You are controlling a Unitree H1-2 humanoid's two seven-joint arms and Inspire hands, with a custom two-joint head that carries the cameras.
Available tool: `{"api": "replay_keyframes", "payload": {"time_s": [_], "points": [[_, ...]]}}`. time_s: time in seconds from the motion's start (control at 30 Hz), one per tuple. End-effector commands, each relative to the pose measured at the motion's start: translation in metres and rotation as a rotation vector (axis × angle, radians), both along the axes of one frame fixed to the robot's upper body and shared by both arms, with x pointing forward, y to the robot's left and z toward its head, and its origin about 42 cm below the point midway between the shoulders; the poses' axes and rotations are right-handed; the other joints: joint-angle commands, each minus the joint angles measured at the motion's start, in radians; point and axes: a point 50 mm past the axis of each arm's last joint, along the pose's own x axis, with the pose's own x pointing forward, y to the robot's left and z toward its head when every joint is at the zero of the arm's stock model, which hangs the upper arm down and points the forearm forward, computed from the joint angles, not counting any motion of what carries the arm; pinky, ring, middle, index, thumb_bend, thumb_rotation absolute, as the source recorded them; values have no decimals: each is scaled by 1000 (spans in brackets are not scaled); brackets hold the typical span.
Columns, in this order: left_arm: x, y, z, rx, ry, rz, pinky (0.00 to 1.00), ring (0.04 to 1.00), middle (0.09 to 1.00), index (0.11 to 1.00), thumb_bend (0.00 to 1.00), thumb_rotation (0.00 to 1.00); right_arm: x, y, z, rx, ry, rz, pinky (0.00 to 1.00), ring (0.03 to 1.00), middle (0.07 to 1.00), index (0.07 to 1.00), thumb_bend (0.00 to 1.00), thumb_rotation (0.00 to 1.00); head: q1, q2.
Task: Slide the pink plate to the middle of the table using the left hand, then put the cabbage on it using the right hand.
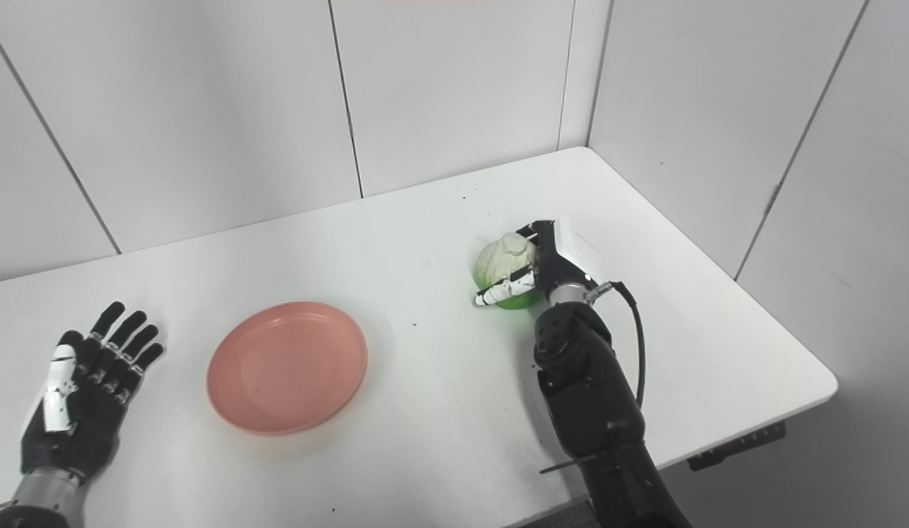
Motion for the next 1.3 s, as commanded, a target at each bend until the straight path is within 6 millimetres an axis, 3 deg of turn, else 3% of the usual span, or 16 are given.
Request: {"api": "replay_keyframes", "payload": {"time_s": [0.0, 0.37, 0.53, 0.97, 1.27], "points": [[-18, 2, -31, 3, 151, 0, 915, 906, 909, 901, 413, 1000, 1, -1, 16, -16, -68, -5, 361, 392, 488, 515, 518, 0, 3, -2], [-24, -19, -32, 20, 142, -7, 916, 908, 919, 912, 431, 1000, -11, 27, 56, -7, -214, 85, 422, 411, 480, 511, 519, 0, 93, -15], [-28, -38, -30, 47, 136, -6, 904, 903, 911, 903, 446, 1000, -9, 63, 76, -6, -282, 207, 405, 408, 492, 498, 520, 0, 179, -21], [-35, -94, -23, 68, 126, 23, 902, 901, 904, 898, 422, 1000, 10, 145, 81, 22, -286, 457, 393, 396, 488, 511, 518, 0, 411, -9], [-36, -122, -16, 96, 122, 32, 890, 903, 909, 902, 411, 1000, 17, 193, 68, 56, -239, 603, 380, 402, 494, 504, 519, 0, 499, 12]]}}
